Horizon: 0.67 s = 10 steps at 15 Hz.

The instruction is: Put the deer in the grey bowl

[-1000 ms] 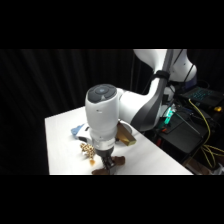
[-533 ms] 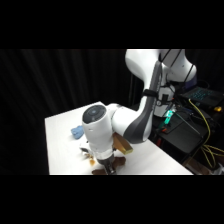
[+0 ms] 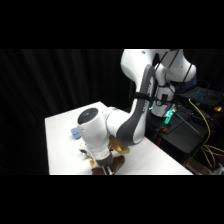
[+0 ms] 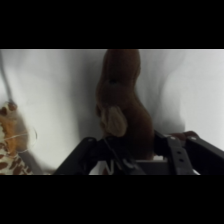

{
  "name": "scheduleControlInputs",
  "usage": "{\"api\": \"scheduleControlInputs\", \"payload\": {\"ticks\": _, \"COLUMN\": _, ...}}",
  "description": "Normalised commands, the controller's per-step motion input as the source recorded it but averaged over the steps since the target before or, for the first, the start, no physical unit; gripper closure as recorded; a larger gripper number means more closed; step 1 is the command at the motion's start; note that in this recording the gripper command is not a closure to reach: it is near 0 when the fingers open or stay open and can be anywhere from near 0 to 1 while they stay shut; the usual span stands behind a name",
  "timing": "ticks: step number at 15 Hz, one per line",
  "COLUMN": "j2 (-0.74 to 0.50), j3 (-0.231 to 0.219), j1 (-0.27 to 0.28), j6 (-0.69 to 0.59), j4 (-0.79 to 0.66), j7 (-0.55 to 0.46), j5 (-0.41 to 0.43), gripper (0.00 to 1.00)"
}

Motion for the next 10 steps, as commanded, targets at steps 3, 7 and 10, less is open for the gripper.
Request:
{"api": "scheduleControlInputs", "payload": {"ticks": 3, "j2": -0.32, "j3": -0.017, "j1": -0.046, "j6": -0.24, "j4": -0.15, "j7": -0.17, "j5": 0.072, "gripper": 0.75}}
{"api": "scheduleControlInputs", "payload": {"ticks": 7, "j2": -0.58, "j3": -0.016, "j1": -0.092, "j6": -0.49, "j4": -0.20, "j7": -0.20, "j5": 0.066, "gripper": 0.76}}
{"api": "scheduleControlInputs", "payload": {"ticks": 10, "j2": -0.66, "j3": -0.075, "j1": -0.092, "j6": -0.54, "j4": -0.19, "j7": -0.19, "j5": -0.008, "gripper": 0.75}}
